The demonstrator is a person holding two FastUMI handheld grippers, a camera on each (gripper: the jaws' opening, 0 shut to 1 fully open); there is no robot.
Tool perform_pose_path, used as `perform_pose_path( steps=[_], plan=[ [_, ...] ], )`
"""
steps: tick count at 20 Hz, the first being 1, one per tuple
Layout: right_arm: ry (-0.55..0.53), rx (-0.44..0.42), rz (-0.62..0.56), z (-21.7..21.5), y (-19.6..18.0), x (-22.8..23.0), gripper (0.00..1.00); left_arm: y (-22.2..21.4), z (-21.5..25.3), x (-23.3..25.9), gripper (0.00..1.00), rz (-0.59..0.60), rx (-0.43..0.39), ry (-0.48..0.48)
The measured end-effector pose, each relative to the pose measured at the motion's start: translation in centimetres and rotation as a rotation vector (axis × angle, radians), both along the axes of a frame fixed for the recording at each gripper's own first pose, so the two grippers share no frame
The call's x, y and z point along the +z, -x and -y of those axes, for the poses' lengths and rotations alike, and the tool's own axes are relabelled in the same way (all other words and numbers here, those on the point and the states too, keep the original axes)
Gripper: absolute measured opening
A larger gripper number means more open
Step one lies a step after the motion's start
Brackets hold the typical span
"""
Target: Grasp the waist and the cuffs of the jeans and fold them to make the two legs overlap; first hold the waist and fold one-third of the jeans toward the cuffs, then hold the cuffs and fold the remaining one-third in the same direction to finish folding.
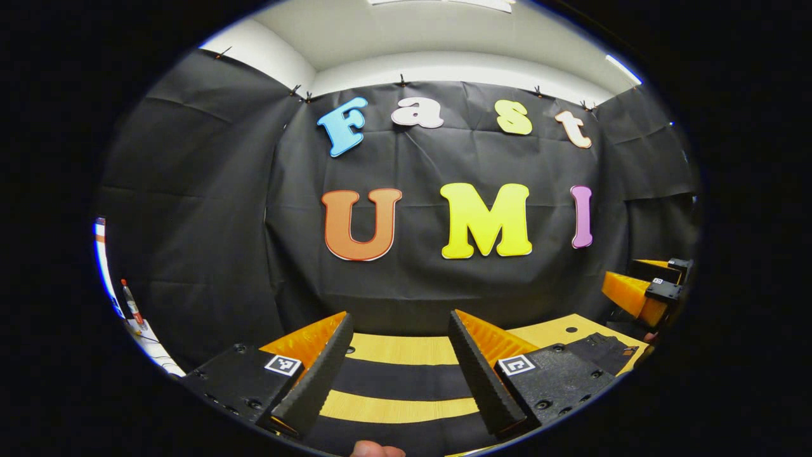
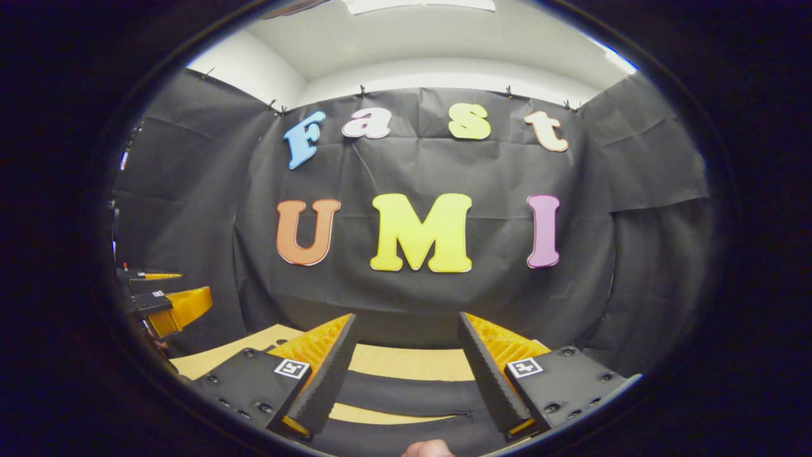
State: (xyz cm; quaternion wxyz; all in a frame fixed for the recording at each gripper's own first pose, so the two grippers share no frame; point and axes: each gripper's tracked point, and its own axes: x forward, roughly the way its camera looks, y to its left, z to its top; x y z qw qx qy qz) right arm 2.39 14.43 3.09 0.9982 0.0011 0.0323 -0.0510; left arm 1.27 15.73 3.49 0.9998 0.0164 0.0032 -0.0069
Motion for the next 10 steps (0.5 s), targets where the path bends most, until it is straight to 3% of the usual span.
perform_pose_path(
  steps=[1, 2, 3, 8, 10],
  plan=[
    [-0.002, -0.009, -0.009, -0.2, -0.2, 0.0, 0.99, -0.1, -0.4, 0.1, 0.96, -0.001, 0.002, 0.007],
    [-0.004, -0.012, -0.016, -0.4, -0.5, -0.2, 0.94, 0.0, -0.8, 0.0, 1.0, -0.002, -0.001, 0.015],
    [0.001, -0.014, -0.014, -0.5, -0.6, -0.1, 0.94, -0.1, -0.9, 0.0, 0.96, 0.002, -0.006, 0.017],
    [0.017, -0.028, -0.009, 0.2, -1.2, 0.0, 0.94, -0.9, -0.5, -0.4, 1.0, -0.001, -0.031, 0.024],
    [0.015, -0.034, -0.017, 1.0, -1.2, -0.1, 0.97, -1.0, 0.2, -0.9, 0.96, -0.015, -0.036, 0.034]
  ],
)
